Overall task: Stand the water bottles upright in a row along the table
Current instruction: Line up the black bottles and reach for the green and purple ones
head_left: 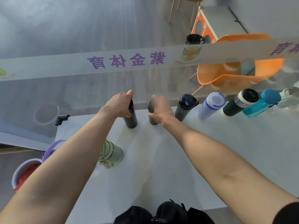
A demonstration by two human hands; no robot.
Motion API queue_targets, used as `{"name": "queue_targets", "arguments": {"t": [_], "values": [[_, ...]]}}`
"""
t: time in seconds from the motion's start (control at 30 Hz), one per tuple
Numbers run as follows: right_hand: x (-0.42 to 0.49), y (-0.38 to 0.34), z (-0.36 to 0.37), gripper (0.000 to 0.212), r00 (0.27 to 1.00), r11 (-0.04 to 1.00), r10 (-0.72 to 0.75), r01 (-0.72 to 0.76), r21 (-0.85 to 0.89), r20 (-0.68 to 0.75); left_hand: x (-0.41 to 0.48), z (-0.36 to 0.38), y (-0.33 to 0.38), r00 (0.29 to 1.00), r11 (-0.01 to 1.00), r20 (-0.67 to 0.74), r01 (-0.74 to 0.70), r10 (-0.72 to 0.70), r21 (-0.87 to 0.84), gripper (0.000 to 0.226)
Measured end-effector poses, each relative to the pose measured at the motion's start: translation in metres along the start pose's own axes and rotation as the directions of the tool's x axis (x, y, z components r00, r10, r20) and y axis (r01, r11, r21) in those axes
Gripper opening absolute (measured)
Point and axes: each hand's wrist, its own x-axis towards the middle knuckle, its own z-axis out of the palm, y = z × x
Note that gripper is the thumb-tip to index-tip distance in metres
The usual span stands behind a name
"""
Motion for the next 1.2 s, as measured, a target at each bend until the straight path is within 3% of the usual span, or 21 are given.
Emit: {"name": "queue_targets", "arguments": {"t": [0.2,0.3,0.4,0.47,0.53,0.6,0.7,0.77,0.83,0.93,1.0,1.1,1.2], "values": [[-0.002,-0.001,-0.002,0.077,1.0,1.0,-0.004,0.004,-0.013,0.006,0.0,0.004,-0.008,1.0,0.999,-0.001,0.0,0.0,-0.054,0.072],[-0.004,-0.001,-0.002,0.082,1.0,1.0,-0.008,0.008,-0.02,-0.014,-0.003,0.008,-0.011,1.0,0.996,-0.004,-0.01,0.009,-0.087,0.09],[-0.007,-0.003,-0.003,0.102,1.0,0.997,-0.012,0.013,-0.08,0.006,-0.011,0.005,-0.013,1.0,0.989,0.018,0.02,-0.018,-0.146,0.123],[-0.01,-0.004,-0.005,0.125,1.0,0.994,0.001,0.001,-0.111,0.015,-0.019,-0.002,-0.016,0.999,0.983,0.015,0.037,-0.035,-0.179,0.126],[-0.017,-0.007,-0.009,0.135,0.998,0.997,-0.006,0.001,-0.083,-0.056,-0.029,-0.011,-0.02,0.999,0.977,0.007,0.044,-0.044,-0.207,0.117],[-0.03,-0.012,-0.012,0.122,0.975,0.997,-0.073,0.067,-0.033,-0.212,-0.044,-0.021,-0.026,0.998,0.968,0.009,0.062,-0.062,-0.244,0.104],[-0.053,-0.02,-0.009,0.064,0.859,0.959,-0.231,0.279,0.041,-0.457,-0.071,-0.033,-0.04,0.994,0.947,-0.011,0.099,-0.108,-0.304,0.082],[-0.075,-0.032,-0.007,0.023,0.813,0.9,-0.343,0.428,0.083,-0.469,-0.091,-0.037,-0.052,0.987,0.939,-0.055,0.123,-0.149,-0.321,0.064],[-0.097,-0.047,-0.001,0.014,0.796,0.843,-0.461,0.531,0.088,-0.393,-0.115,-0.038,-0.064,0.975,0.938,-0.124,0.138,-0.186,-0.319,0.047],[-0.125,-0.073,0.009,0.022,0.77,0.778,-0.574,0.619,0.109,-0.281,-0.155,-0.03,-0.085,0.942,0.938,-0.215,0.192,-0.259,-0.29,0.035],[-0.14,-0.091,0.014,0.048,0.784,0.773,-0.602,0.62,0.136,-0.148,-0.184,-0.02,-0.1,0.916,0.928,-0.239,0.258,-0.323,-0.269,0.035],[-0.158,-0.114,0.024,0.091,0.815,0.808,-0.58,0.575,0.129,-0.001,-0.224,-0.002,-0.114,0.884,0.902,-0.224,0.359,-0.411,-0.238,0.048],[-0.165,-0.128,0.043,0.112,0.831,0.831,-0.556,0.554,0.05,0.027,-0.256,0.018,-0.124,0.862,0.876,-0.182,0.436,-0.472,-0.207,0.067]]}}
